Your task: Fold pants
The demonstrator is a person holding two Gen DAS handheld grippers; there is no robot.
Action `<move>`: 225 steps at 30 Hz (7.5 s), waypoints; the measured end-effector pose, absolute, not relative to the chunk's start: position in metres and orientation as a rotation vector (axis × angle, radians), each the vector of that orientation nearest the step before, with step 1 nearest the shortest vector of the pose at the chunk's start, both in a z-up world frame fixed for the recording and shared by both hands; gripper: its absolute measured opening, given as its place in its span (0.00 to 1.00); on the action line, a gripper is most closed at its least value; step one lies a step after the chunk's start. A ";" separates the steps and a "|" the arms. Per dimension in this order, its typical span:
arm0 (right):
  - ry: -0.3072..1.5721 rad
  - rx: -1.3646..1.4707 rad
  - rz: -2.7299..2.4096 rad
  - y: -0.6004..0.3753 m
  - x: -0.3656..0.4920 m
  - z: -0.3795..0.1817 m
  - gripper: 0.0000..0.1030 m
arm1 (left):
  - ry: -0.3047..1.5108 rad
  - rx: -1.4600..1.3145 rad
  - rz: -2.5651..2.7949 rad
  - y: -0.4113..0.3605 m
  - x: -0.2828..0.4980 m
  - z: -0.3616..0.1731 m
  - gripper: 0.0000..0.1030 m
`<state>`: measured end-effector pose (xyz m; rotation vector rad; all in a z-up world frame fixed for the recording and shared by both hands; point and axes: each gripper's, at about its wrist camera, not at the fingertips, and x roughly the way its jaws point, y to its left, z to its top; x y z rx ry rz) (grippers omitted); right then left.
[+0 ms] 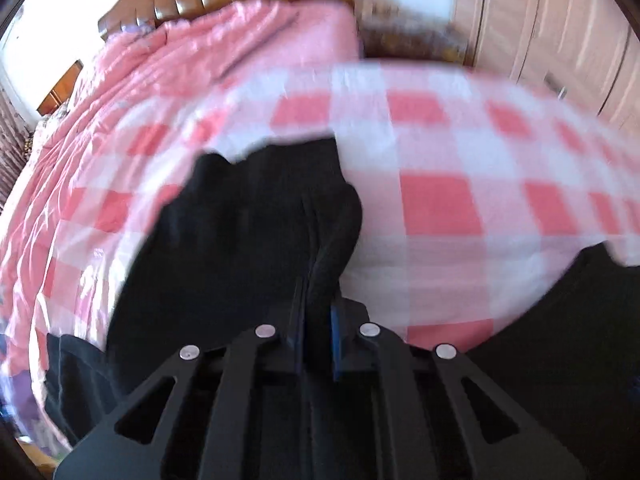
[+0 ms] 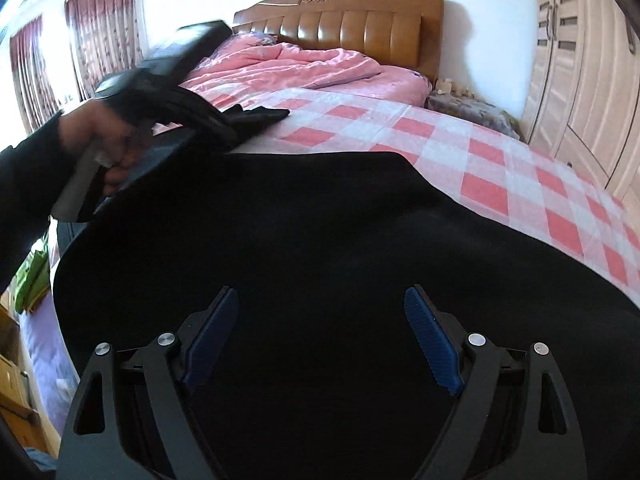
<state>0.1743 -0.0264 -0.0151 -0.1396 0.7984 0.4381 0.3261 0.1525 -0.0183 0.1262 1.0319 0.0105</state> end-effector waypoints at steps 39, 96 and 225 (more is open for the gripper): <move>0.845 -0.154 0.415 -0.022 0.173 -0.024 0.81 | 0.647 -0.743 0.249 0.471 0.077 -0.036 0.06; 0.974 -0.368 0.446 0.017 0.250 -0.029 0.89 | 0.990 -0.018 -0.100 0.150 0.228 -0.018 0.96; 0.740 0.132 0.422 -0.068 0.185 0.040 0.95 | 0.498 0.144 -0.219 0.093 0.078 0.034 0.12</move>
